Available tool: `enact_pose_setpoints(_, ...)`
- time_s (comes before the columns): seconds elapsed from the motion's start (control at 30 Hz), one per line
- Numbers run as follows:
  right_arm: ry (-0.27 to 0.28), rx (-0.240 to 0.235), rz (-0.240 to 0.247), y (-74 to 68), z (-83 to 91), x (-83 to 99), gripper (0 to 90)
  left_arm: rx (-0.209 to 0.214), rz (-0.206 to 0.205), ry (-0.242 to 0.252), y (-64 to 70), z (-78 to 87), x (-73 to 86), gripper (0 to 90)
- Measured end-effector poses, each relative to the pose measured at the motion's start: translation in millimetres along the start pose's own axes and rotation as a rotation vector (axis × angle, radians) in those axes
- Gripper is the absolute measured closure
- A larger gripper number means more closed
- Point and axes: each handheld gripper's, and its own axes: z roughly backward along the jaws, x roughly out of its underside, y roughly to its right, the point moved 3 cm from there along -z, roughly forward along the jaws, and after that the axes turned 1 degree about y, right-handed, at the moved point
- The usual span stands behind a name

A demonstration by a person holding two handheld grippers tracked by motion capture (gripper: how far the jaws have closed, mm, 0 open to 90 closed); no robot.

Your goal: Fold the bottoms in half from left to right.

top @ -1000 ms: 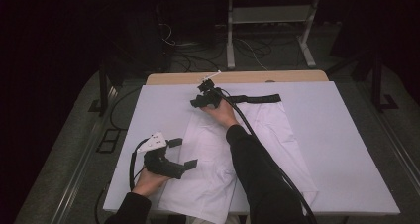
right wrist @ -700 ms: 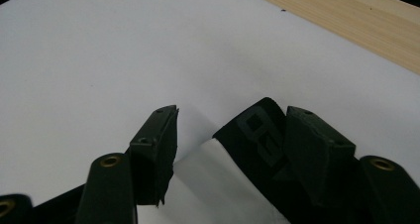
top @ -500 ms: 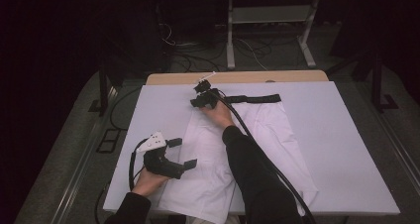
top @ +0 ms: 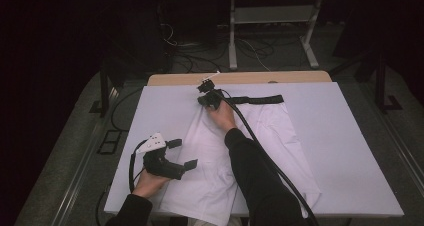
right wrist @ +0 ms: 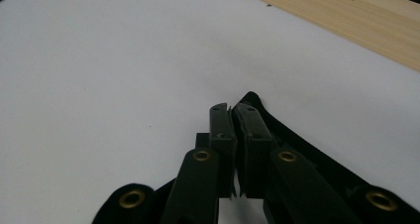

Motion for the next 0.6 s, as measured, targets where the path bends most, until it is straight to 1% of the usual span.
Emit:
enact_pose_setpoints(0.03, 0.007, -0.003, -0.011, 0.3, 1.1, 0.3, 85.3, -0.002, 0.004, -0.001, 0.0, 0.3, 0.3, 0.0)
enact_pose_setpoints(0.07, 0.007, -0.003, -0.011, 0.3, 1.1, 0.3, 85.3, -0.002, 0.004, -0.001, 0.0, 0.3, 0.3, 0.0)
enact_pose_setpoints(0.1, 0.024, -0.004, -0.023, 0.7, 3.4, 1.1, 85.4, -0.010, 0.012, -0.004, 0.1, 0.8, 1.2, 0.0)
enact_pose_setpoints(0.13, 0.024, -0.004, -0.023, 0.7, 3.4, 1.1, 85.4, -0.010, 0.012, -0.004, 0.1, 0.8, 1.2, 0.0)
enact_pose_setpoints(0.17, 0.037, -0.007, -0.038, 0.7, 6.1, 1.8, 85.5, -0.020, 0.022, -0.021, -0.6, 1.0, 2.7, 0.0)
enact_pose_setpoints(0.2, 0.037, -0.007, -0.038, 0.7, 6.1, 1.8, 85.5, -0.020, 0.022, -0.021, -0.6, 1.0, 2.7, 0.0)
enact_pose_setpoints(0.23, 0.045, -0.013, -0.048, 0.9, 8.2, 2.3, 85.5, -0.032, 0.032, -0.028, -1.2, 1.7, 2.9, 0.0)
enact_pose_setpoints(0.27, 0.053, -0.018, -0.052, 1.0, 9.6, 2.3, 85.5, -0.034, 0.040, -0.028, -1.3, 1.9, 2.6, 0.0)
enact_pose_setpoints(0.3, 0.053, -0.018, -0.052, 1.0, 9.6, 2.3, 85.5, -0.034, 0.040, -0.028, -1.3, 1.9, 2.6, 0.0)
enact_pose_setpoints(0.33, 0.062, -0.029, -0.062, 1.0, 12.5, 2.7, 85.4, -0.040, 0.039, -0.045, -1.4, 2.4, 1.7, 0.0)
enact_pose_setpoints(0.43, 0.070, -0.034, -0.060, 0.7, 15.5, 3.2, 85.5, -0.042, 0.040, -0.066, -0.9, 3.3, 1.9, 0.0)
enact_pose_setpoints(0.5, 0.084, -0.039, -0.059, 0.6, 19.5, 5.3, 85.5, -0.046, 0.056, -0.093, -2.1, 5.6, 3.3, 0.0)
enact_pose_setpoints(0.53, 0.084, -0.039, -0.059, 0.6, 19.5, 5.3, 85.5, -0.046, 0.056, -0.093, -2.1, 5.6, 3.3, 0.0)
enact_pose_setpoints(0.6, 0.095, -0.042, -0.060, 0.9, 22.7, 7.5, 85.5, -0.044, 0.070, -0.100, -2.6, 7.5, 3.8, 0.0)
